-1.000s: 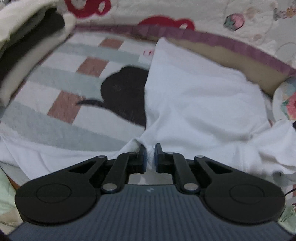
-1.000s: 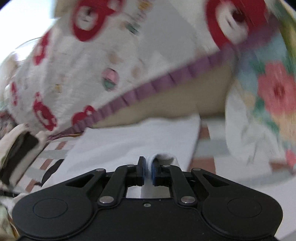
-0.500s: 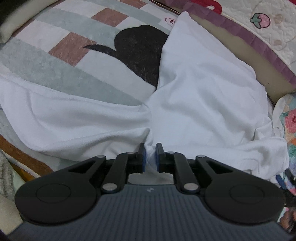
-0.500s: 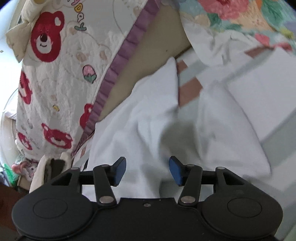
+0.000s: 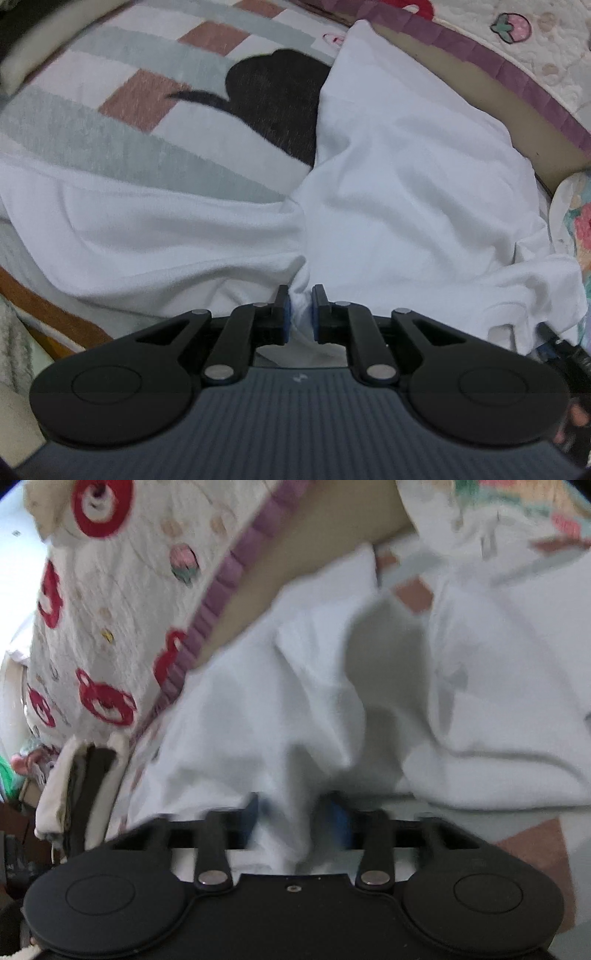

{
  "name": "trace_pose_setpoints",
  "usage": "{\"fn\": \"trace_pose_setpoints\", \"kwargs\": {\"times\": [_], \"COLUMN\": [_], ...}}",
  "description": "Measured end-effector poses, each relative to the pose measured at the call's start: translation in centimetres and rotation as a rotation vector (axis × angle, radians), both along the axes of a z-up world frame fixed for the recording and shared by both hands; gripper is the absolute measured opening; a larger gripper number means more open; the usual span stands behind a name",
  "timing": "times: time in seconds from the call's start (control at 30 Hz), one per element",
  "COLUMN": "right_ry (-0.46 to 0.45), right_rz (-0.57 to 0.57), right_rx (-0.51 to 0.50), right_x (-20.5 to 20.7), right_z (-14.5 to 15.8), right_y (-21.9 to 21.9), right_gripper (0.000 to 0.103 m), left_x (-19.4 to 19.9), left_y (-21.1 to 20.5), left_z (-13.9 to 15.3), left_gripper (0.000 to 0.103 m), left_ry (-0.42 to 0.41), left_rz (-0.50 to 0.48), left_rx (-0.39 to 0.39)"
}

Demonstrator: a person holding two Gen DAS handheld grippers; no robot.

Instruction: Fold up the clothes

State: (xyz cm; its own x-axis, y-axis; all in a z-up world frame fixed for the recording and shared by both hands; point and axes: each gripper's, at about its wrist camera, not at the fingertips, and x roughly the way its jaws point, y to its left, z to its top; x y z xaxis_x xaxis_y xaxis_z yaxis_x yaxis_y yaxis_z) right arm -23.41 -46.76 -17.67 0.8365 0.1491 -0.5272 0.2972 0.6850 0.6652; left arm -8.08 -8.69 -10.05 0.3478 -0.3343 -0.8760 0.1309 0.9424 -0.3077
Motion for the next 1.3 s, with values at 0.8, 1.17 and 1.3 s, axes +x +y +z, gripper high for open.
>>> {"fn": "trace_pose_setpoints", "kwargs": {"times": [0.8,1.17,1.3], "right_ry": [0.008,-0.158,-0.230], "right_rz": [0.012,0.107,0.142], "right_rx": [-0.049,0.058,0.026], "right_x": [-0.1,-2.3,-4.8], "right_z": [1.2,5.5,12.0], "right_y": [1.7,1.3,0.7], "right_gripper": [0.059,0.006,0.006], "left_x": [-1.0,-0.7,-1.7], "left_y": [4.7,3.7,4.5], "left_z": [-2.0,0.9,6.8], "left_gripper": [0.040,0.009,0.008], "left_ry": [0.192,-0.043,-0.178], "left_rz": [0.239,0.079,0.056], "left_rx": [-0.201,-0.182,-0.238]}}
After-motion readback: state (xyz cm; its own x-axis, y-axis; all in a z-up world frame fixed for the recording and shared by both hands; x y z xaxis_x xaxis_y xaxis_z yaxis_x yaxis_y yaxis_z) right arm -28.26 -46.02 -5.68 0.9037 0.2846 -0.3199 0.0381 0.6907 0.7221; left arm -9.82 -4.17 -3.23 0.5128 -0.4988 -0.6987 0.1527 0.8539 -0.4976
